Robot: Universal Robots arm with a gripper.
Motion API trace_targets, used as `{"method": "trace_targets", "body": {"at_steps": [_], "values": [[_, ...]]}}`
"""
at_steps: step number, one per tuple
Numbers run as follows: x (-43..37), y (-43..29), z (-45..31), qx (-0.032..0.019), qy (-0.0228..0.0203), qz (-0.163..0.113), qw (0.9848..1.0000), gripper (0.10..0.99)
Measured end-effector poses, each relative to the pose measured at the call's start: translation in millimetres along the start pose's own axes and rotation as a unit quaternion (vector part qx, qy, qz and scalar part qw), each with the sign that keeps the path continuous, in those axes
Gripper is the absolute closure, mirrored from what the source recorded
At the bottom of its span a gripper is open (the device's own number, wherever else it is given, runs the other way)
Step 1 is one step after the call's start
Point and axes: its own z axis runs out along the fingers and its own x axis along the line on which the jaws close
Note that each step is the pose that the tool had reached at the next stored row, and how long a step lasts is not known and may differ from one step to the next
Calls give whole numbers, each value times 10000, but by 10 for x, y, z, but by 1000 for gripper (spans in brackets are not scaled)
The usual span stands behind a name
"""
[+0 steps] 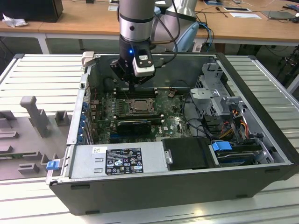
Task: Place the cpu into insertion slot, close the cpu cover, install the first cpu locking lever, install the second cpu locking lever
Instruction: 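Install the first cpu locking lever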
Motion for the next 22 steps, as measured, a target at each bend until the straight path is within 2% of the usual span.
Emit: {"method": "trace_targets", "body": {"at_steps": [10,14,19,20,21,22], "values": [[92,-28,10,-21,4,-26,10000,980],[93,-29,11,-10,9,-279,9996,980],[93,-29,13,8,9,-719,9974,980],[93,-29,19,9,-9,-827,9966,980],[92,-29,27,6,-45,-943,9955,980],[105,-33,38,0,-70,-974,9952,980]]}}
